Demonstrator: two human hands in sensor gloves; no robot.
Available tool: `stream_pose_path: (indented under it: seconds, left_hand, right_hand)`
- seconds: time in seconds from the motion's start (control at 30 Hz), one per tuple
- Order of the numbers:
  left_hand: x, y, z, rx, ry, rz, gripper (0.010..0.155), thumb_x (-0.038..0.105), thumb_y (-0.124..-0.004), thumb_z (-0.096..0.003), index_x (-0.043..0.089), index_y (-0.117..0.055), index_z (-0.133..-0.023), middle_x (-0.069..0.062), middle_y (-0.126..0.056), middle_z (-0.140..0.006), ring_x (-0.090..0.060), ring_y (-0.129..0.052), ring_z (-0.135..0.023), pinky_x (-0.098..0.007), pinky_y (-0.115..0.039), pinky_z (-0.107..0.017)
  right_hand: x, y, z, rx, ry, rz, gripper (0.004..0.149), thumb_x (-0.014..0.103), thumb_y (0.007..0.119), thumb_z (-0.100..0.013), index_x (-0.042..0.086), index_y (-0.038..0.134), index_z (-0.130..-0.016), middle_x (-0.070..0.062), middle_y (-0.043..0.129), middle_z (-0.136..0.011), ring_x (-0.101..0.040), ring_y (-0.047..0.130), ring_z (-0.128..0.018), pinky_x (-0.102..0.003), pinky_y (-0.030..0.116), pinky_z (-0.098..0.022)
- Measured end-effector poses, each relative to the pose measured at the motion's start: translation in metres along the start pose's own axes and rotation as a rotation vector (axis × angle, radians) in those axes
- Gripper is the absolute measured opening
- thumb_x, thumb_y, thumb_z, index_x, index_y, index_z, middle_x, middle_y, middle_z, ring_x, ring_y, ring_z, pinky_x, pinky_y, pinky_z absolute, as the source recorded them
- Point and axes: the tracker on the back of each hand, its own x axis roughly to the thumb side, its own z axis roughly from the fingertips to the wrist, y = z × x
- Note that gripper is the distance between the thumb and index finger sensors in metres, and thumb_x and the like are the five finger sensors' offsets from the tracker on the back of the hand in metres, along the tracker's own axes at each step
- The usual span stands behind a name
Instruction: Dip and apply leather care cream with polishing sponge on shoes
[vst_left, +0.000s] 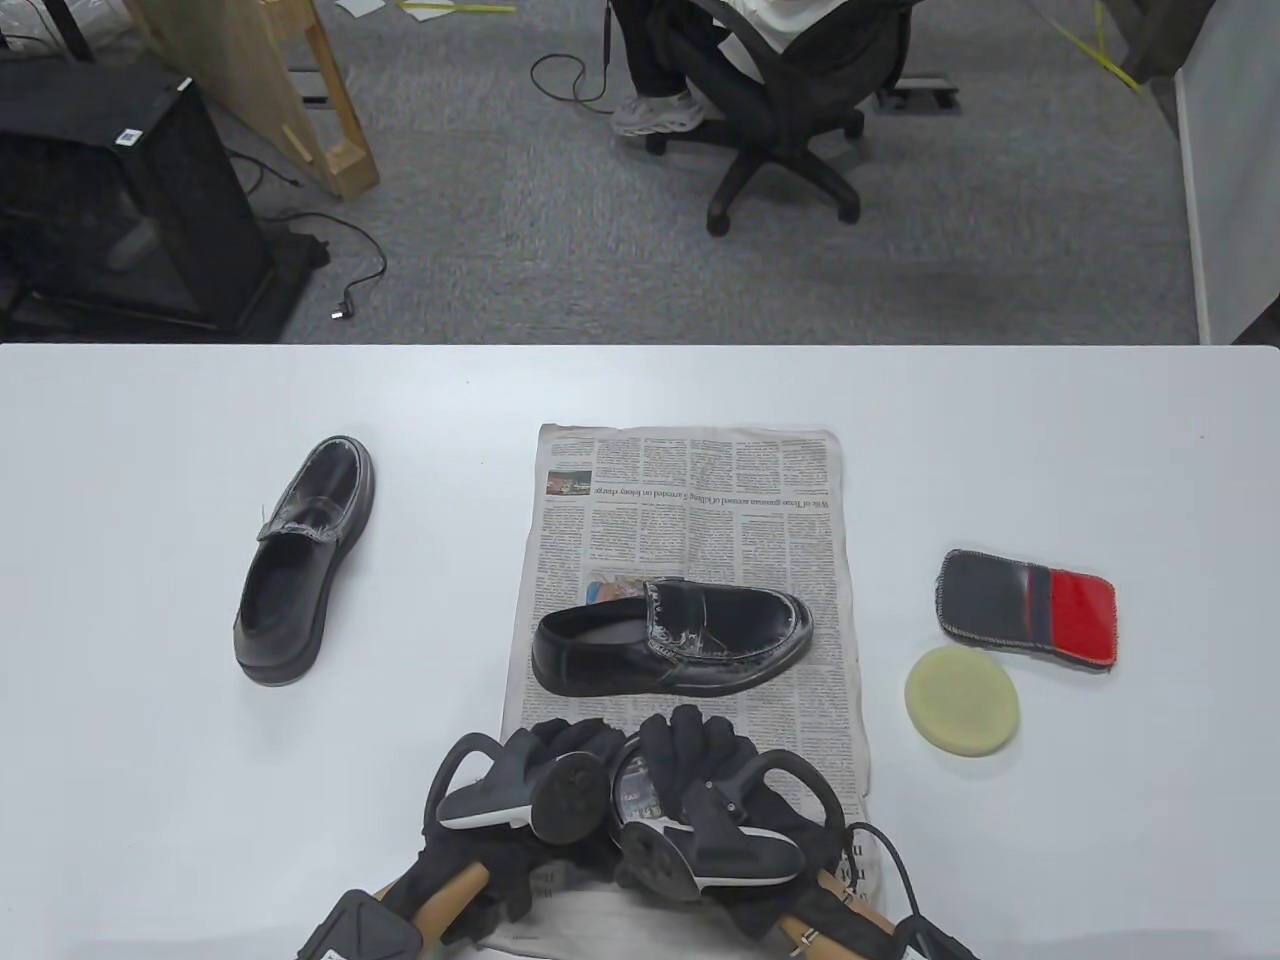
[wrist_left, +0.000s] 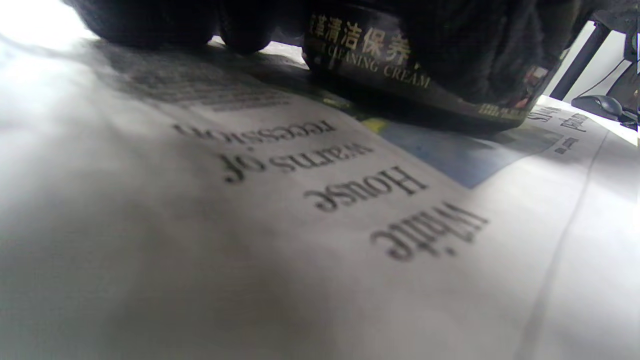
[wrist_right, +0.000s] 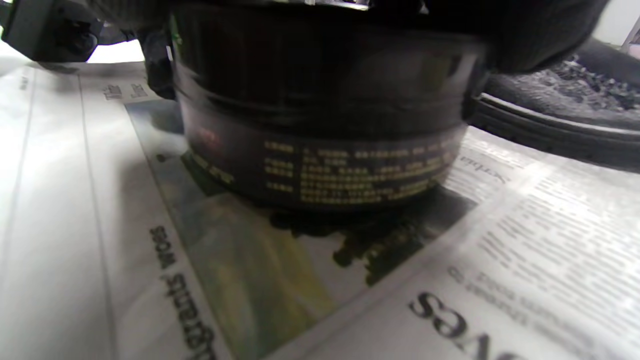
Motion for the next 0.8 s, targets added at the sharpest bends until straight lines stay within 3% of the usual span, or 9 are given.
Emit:
stream_pose_path:
  seconds: [0.13, 0.27, 0.4, 0.53, 0.6, 0.7, 0.8]
  left_hand:
    - [-0.001, 0.000, 0.000, 0.003, 0.000, 0.001, 0.108, 0.055, -0.082, -0.0374, 0.000, -0.032, -0.116, -0.032, -0.039, -0.120, -0.061, -0.041, -0.099, -0.070, -0.050, -0.071]
    - [-0.001, 0.000, 0.000, -0.009, -0.004, 0.005, 0.109, 0.055, -0.082, -0.0378, 0.001, -0.031, -0.117, -0.032, -0.037, -0.121, -0.061, -0.039, -0.100, -0.070, -0.049, -0.071]
    - [-0.002, 0.000, 0.000, -0.007, -0.008, 0.007, 0.109, 0.056, -0.082, -0.0385, 0.000, -0.031, -0.117, -0.032, -0.037, -0.121, -0.061, -0.039, -0.100, -0.070, -0.048, -0.071]
    - [-0.002, -0.001, 0.001, -0.010, -0.015, 0.005, 0.108, 0.056, -0.082, -0.0399, 0.000, -0.031, -0.117, -0.034, -0.036, -0.121, -0.062, -0.038, -0.100, -0.070, -0.048, -0.071]
    - [-0.002, -0.001, 0.000, -0.010, -0.016, 0.005, 0.108, 0.057, -0.081, -0.0403, 0.000, -0.031, -0.117, -0.034, -0.036, -0.121, -0.062, -0.038, -0.100, -0.070, -0.048, -0.071]
    - [-0.002, -0.001, 0.000, -0.010, -0.019, 0.010, 0.108, 0.057, -0.081, -0.0408, -0.001, -0.030, -0.117, -0.034, -0.036, -0.121, -0.062, -0.038, -0.100, -0.071, -0.048, -0.071]
    - [-0.002, -0.001, 0.000, -0.011, -0.017, 0.011, 0.108, 0.057, -0.081, -0.0408, 0.000, -0.030, -0.117, -0.034, -0.036, -0.121, -0.062, -0.038, -0.100, -0.071, -0.048, -0.070]
  right_hand:
    - [-0.001, -0.003, -0.003, 0.020, -0.068, -0.096, 0.114, 0.070, 0.070, -0.043, -0.004, 0.030, -0.120, -0.039, 0.035, -0.119, -0.070, 0.048, -0.099, -0.073, 0.056, -0.068]
    - [0.001, -0.002, 0.000, -0.005, -0.102, -0.138, 0.102, 0.063, 0.073, -0.045, 0.008, 0.030, -0.119, -0.026, 0.028, -0.123, -0.062, 0.034, -0.108, -0.070, 0.046, -0.071]
    - [-0.002, -0.003, 0.001, -0.070, -0.119, -0.223, 0.086, 0.059, 0.074, -0.046, 0.019, 0.040, -0.114, -0.012, 0.036, -0.123, -0.047, 0.035, -0.111, -0.061, 0.043, -0.074]
    - [-0.005, -0.004, 0.005, -0.159, -0.141, -0.295, 0.067, 0.054, 0.076, -0.047, 0.028, 0.056, -0.105, -0.003, 0.050, -0.118, -0.039, 0.046, -0.110, -0.053, 0.051, -0.075]
    - [-0.004, -0.007, 0.011, -0.197, -0.120, -0.294, 0.075, 0.058, 0.072, -0.047, 0.021, 0.052, -0.110, -0.016, 0.046, -0.120, -0.048, 0.052, -0.107, -0.060, 0.055, -0.073]
    - [-0.003, -0.011, 0.017, -0.232, -0.016, -0.107, 0.094, 0.068, 0.057, -0.050, 0.005, 0.038, -0.118, -0.033, 0.042, -0.119, -0.058, 0.056, -0.099, -0.068, 0.057, -0.068]
    - [0.004, 0.000, 0.012, -0.096, 0.012, 0.032, 0.102, 0.073, 0.043, -0.051, -0.002, 0.033, -0.120, -0.038, 0.047, -0.116, -0.060, 0.059, -0.093, -0.068, 0.060, -0.066]
